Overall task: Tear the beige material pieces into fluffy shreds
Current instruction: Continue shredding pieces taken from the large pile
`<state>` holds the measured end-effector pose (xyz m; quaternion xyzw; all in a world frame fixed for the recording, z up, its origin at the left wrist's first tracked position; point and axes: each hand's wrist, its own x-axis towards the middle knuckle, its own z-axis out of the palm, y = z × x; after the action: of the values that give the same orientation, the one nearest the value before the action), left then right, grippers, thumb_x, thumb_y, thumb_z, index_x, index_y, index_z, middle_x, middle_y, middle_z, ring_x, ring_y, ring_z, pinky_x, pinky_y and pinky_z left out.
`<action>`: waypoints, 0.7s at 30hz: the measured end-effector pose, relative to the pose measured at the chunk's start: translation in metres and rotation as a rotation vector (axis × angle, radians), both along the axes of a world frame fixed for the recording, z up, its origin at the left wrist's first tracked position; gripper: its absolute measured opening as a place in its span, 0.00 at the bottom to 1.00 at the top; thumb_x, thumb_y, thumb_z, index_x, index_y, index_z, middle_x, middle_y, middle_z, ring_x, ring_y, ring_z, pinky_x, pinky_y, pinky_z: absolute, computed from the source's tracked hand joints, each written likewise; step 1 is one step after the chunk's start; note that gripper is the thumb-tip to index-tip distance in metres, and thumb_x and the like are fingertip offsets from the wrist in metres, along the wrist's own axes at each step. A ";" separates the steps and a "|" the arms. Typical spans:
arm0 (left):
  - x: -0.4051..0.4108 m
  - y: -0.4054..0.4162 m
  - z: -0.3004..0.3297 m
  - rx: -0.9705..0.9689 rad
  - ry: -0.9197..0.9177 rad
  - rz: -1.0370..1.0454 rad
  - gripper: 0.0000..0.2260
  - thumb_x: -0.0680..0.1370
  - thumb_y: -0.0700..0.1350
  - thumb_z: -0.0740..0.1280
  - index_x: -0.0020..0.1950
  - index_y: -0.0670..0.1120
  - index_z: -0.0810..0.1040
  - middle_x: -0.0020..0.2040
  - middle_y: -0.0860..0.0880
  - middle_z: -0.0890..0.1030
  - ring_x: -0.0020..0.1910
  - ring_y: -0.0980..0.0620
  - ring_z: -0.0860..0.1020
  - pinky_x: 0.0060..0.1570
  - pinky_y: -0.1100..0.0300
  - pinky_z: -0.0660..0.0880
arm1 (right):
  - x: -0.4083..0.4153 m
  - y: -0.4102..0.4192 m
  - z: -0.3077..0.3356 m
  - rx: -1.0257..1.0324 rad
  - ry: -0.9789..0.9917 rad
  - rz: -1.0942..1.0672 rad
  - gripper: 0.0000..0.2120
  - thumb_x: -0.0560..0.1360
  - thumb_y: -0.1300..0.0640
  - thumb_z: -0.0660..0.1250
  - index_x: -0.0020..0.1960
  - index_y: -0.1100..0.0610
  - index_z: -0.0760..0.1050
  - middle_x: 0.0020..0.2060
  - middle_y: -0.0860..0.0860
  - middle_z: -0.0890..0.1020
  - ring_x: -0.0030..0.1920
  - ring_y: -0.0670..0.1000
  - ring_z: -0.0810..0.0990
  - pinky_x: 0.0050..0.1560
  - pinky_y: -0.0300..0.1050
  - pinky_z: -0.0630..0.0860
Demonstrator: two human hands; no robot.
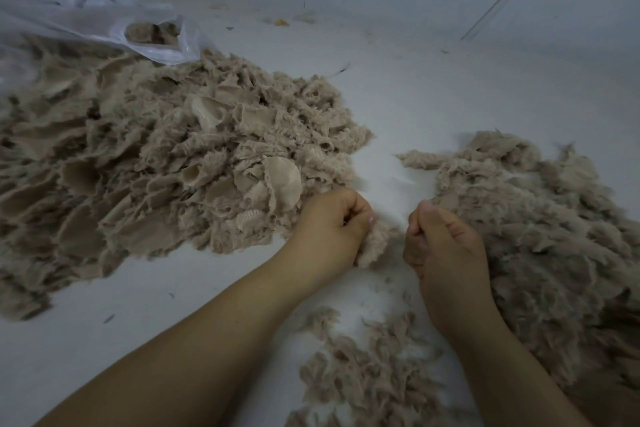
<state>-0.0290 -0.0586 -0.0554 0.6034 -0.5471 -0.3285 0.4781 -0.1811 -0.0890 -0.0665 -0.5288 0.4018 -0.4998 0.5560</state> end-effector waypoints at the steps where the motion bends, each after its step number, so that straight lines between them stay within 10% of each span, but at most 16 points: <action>1: -0.001 0.000 0.000 -0.005 -0.023 0.014 0.11 0.80 0.38 0.65 0.38 0.45 0.74 0.23 0.57 0.73 0.22 0.60 0.70 0.26 0.64 0.68 | 0.000 0.000 0.000 0.008 -0.002 -0.017 0.21 0.85 0.55 0.58 0.33 0.54 0.70 0.25 0.47 0.61 0.27 0.47 0.57 0.28 0.42 0.56; 6: 0.008 -0.001 0.003 -0.036 -0.038 0.190 0.11 0.80 0.40 0.65 0.37 0.44 0.73 0.27 0.54 0.72 0.25 0.57 0.72 0.29 0.47 0.78 | -0.002 -0.004 -0.001 0.057 -0.018 -0.036 0.21 0.84 0.56 0.61 0.32 0.51 0.72 0.24 0.47 0.64 0.25 0.46 0.58 0.25 0.41 0.57; 10: 0.001 0.002 0.005 -0.062 -0.049 0.232 0.10 0.79 0.44 0.68 0.38 0.44 0.77 0.28 0.52 0.77 0.26 0.55 0.74 0.28 0.54 0.75 | 0.002 0.004 -0.001 -0.102 0.159 0.142 0.05 0.74 0.51 0.73 0.42 0.53 0.81 0.35 0.56 0.81 0.35 0.48 0.77 0.36 0.40 0.76; 12: -0.006 0.004 0.006 -0.080 0.001 0.194 0.13 0.80 0.45 0.65 0.37 0.43 0.77 0.27 0.50 0.78 0.26 0.53 0.76 0.27 0.54 0.76 | 0.001 0.005 -0.002 -0.084 0.133 0.231 0.14 0.66 0.50 0.75 0.47 0.57 0.82 0.37 0.54 0.84 0.38 0.50 0.82 0.42 0.42 0.81; 21: -0.009 0.005 0.005 -0.008 0.426 0.072 0.04 0.77 0.36 0.69 0.50 0.39 0.76 0.28 0.47 0.75 0.19 0.52 0.70 0.20 0.65 0.66 | 0.000 -0.002 -0.002 -0.038 0.116 0.172 0.08 0.77 0.66 0.69 0.42 0.57 0.81 0.33 0.53 0.84 0.33 0.49 0.81 0.37 0.40 0.79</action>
<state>-0.0377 -0.0539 -0.0501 0.5377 -0.4131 -0.4289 0.5969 -0.1809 -0.0906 -0.0680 -0.5997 0.3769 -0.4266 0.5624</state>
